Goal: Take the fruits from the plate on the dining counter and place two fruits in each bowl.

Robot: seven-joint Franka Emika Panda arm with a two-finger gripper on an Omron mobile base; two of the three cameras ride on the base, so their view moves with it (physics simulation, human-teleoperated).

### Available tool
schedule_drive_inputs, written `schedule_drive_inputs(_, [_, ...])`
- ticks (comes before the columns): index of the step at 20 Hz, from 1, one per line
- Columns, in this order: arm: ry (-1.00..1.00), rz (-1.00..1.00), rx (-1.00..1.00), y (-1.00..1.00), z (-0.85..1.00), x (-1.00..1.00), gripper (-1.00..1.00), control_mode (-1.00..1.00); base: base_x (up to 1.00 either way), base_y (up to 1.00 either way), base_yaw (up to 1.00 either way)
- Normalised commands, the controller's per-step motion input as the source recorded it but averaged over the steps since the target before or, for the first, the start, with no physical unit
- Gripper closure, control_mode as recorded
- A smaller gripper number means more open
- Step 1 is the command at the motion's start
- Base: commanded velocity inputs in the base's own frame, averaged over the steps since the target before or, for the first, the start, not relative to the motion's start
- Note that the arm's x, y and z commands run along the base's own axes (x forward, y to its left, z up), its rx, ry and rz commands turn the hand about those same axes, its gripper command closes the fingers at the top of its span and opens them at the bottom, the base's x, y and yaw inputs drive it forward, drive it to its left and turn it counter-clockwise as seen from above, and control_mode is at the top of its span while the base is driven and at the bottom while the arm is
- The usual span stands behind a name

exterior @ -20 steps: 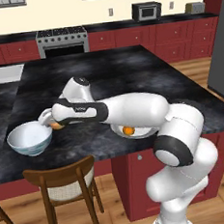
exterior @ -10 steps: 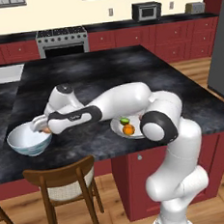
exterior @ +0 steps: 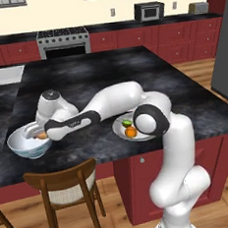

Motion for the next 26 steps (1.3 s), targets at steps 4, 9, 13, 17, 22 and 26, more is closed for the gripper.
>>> schedule_drive_inputs(4, [0.00, 0.00, 0.00, 0.00, -0.51, 0.04, 1.00, -1.00, 0.00, 0.00, 0.00])
schedule_drive_inputs(9, [0.00, 0.00, 0.00, 0.00, -0.43, 0.09, 1.00, -1.00, 0.00, 0.00, 0.00])
schedule_drive_inputs(13, [0.00, 0.00, 0.00, 0.01, -0.02, 0.20, 1.00, -1.00, 0.00, 0.00, 0.00])
schedule_drive_inputs(17, [0.00, 0.00, 0.00, 0.11, -0.01, 0.39, 1.00, -1.00, 0.00, 0.00, 0.00])
schedule_drive_inputs(22, [0.00, 0.00, -0.01, 0.20, -0.15, 0.36, 1.00, -1.00, 0.00, 0.00, 0.00])
schedule_drive_inputs(26, [0.00, 0.00, -0.04, 0.23, -0.37, 0.35, -1.00, -1.00, 0.00, 0.00, 0.00])
